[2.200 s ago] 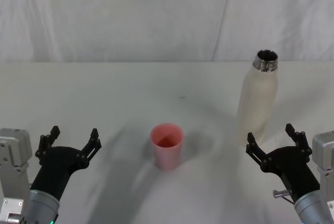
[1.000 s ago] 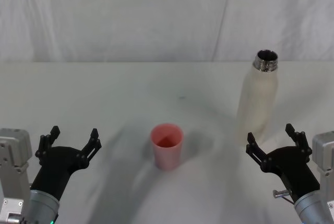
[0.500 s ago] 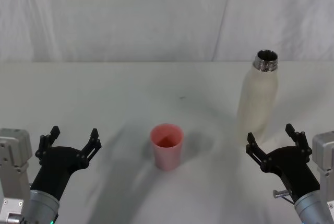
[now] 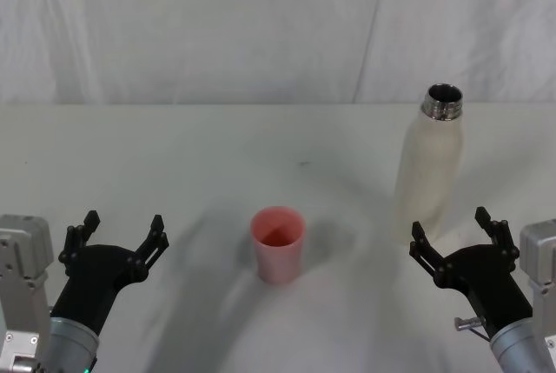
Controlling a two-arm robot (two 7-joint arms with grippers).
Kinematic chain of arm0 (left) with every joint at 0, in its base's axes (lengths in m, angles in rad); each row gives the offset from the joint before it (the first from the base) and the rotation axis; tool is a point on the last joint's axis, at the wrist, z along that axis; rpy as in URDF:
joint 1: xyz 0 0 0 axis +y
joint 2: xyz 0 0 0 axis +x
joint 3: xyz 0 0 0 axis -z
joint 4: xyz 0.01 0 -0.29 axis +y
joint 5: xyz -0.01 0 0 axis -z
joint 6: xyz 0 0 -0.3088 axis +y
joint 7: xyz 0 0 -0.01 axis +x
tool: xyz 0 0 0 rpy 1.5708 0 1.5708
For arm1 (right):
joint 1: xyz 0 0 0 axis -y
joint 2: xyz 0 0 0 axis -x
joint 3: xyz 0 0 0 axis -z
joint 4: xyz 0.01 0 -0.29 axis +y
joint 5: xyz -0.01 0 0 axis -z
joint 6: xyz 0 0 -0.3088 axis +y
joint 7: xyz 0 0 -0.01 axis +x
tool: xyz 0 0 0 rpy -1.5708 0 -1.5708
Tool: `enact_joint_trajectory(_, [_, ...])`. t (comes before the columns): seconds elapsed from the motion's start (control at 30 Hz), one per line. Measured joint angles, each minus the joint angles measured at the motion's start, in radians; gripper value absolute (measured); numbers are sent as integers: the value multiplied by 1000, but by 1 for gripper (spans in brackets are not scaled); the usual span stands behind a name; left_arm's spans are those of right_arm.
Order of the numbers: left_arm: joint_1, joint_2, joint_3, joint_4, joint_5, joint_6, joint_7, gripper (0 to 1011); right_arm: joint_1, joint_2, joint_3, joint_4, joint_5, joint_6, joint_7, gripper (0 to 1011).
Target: Grasp the thermos with one hand and pour water into the cup lid.
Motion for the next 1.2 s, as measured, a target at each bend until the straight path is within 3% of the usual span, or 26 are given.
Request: enact_joint_trajectory(1.2, [0,0,0,0,0,0,0,1001,0,0,0,0,0,0,0,1001])
